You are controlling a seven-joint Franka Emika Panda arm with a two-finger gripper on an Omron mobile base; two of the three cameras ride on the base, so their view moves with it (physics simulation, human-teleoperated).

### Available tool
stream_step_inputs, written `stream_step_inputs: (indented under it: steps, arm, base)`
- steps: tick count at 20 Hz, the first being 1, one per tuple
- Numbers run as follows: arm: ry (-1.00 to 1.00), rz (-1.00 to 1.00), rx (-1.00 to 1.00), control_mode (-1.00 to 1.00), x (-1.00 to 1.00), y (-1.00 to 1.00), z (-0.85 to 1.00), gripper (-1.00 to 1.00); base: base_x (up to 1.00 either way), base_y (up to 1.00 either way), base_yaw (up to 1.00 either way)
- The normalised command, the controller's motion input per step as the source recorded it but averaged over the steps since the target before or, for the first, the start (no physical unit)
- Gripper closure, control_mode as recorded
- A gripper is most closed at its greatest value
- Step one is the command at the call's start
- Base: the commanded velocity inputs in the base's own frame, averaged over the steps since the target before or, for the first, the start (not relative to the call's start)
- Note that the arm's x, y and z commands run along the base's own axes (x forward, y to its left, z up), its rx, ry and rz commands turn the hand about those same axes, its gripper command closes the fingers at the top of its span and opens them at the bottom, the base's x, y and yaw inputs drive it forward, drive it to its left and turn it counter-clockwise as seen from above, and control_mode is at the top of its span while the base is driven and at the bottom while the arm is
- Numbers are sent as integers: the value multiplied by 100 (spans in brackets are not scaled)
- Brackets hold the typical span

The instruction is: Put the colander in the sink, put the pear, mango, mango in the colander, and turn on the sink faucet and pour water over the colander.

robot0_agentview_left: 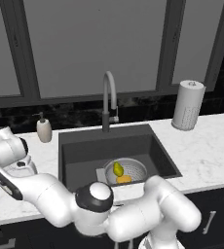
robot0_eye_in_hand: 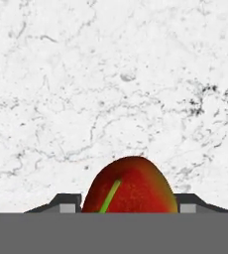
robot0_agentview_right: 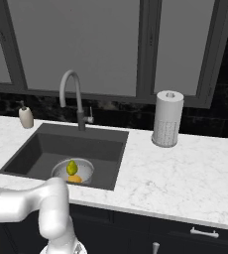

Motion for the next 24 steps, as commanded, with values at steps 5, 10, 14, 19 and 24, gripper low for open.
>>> stream_step_inputs:
  steps: [5, 10, 14, 19, 24]
  arm:
    - [-27, 0, 0, -100, -4, -100, 14, 100]
    - [-31, 2, 3, -100, -10, -99, 21, 100]
    - [-16, 3, 7, -100, -12, -99, 19, 100]
    - [0, 3, 4, -100, 7, -80, 24, 100]
    - [0, 10, 2, -100, 3, -76, 15, 100]
  base:
    - [0, 0, 0]
    - [0, 0, 0]
    - [0, 0, 0]
    - [0, 0, 0]
    - [0, 0, 0]
